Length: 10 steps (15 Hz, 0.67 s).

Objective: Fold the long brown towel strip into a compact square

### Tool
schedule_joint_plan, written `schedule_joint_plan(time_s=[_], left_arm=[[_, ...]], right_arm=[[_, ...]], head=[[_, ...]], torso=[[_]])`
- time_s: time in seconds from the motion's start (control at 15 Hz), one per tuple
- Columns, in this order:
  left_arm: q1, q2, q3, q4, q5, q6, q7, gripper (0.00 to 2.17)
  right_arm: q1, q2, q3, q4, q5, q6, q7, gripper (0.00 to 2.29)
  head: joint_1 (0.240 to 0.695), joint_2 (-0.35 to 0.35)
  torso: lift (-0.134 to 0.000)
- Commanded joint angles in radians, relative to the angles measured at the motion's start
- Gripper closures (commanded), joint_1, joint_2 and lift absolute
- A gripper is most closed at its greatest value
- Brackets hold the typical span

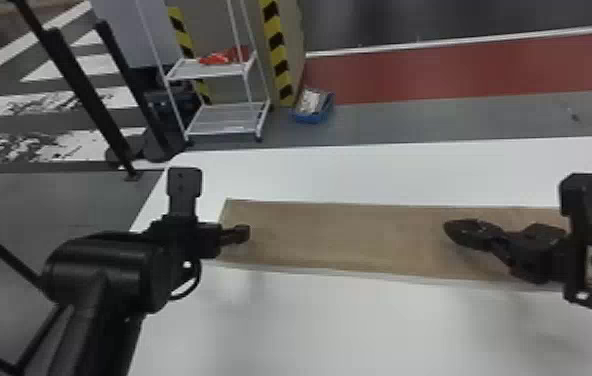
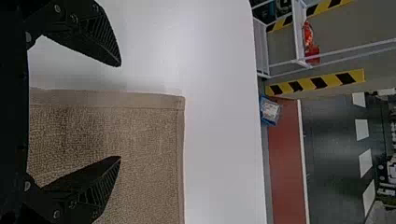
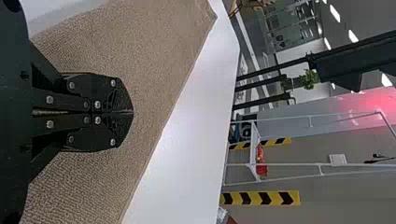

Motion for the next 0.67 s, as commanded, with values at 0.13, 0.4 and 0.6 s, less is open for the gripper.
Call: schedule_joint_plan(time_s=[0.13,0.4,0.6], left_arm=[[-0.012,0.0,-0.009,0.036,-0.003,-0.022,-0.007,0.33],[-0.027,0.002,-0.012,0.055,-0.017,-0.006,-0.032,0.83],[-0.027,0.0,-0.012,0.053,-0.009,0.024,-0.033,1.8]], right_arm=[[0.0,-0.003,-0.003,0.018,0.001,-0.014,0.001,1.86],[0.002,-0.005,-0.006,0.024,0.0,-0.029,0.001,1.86],[0.003,-0.005,-0.006,0.033,0.001,-0.041,0.001,1.86]], head=[[0.695,0.25],[0.695,0.245],[0.695,0.243]], torso=[[-0.128],[-0.128],[-0.128]])
